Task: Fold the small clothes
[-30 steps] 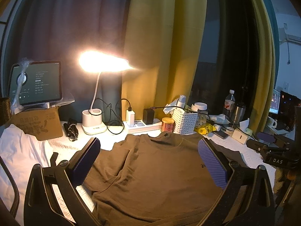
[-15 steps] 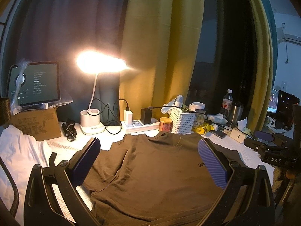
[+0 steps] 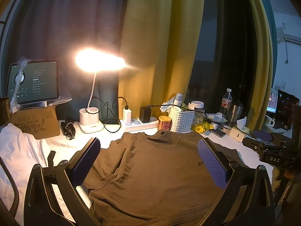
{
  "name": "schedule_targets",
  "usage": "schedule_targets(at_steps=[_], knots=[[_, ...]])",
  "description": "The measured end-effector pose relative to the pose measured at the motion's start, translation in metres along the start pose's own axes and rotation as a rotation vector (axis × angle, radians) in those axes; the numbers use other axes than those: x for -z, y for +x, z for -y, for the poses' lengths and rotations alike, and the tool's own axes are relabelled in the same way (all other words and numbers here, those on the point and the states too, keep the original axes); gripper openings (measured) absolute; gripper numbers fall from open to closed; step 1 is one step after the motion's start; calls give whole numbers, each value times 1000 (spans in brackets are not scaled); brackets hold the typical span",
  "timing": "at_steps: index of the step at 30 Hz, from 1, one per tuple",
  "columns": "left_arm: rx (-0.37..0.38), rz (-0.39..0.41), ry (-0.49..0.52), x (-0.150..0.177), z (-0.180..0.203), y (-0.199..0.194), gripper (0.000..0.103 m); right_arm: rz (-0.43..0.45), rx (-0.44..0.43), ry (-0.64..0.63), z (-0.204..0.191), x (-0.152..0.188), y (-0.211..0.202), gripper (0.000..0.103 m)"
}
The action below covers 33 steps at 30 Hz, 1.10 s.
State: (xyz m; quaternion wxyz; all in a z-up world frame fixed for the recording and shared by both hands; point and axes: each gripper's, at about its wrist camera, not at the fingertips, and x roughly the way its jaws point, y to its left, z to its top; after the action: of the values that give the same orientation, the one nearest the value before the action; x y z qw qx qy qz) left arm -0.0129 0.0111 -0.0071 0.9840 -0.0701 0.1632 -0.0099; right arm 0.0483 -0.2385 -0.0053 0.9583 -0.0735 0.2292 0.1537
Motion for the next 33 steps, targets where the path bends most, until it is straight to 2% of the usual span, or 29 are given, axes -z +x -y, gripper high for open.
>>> schedule_targets(at_steps=[9, 15, 25, 29, 33], knots=[[4, -4, -7, -3, 3, 3, 102, -4, -7, -9, -2, 2, 0, 75], [34, 15, -23, -4, 3, 0, 102, -5, -7, -9, -1, 1, 1, 75], [1, 9, -39, -3, 3, 5, 102, -5, -8, -3, 1, 0, 1, 75], [-22, -21, -47, -1, 5, 15, 102, -11, -6, -1, 5, 0, 6, 75], [-43, -70, -18, 2, 14, 28, 102, -24, -7, 3, 24, -1, 21, 75]])
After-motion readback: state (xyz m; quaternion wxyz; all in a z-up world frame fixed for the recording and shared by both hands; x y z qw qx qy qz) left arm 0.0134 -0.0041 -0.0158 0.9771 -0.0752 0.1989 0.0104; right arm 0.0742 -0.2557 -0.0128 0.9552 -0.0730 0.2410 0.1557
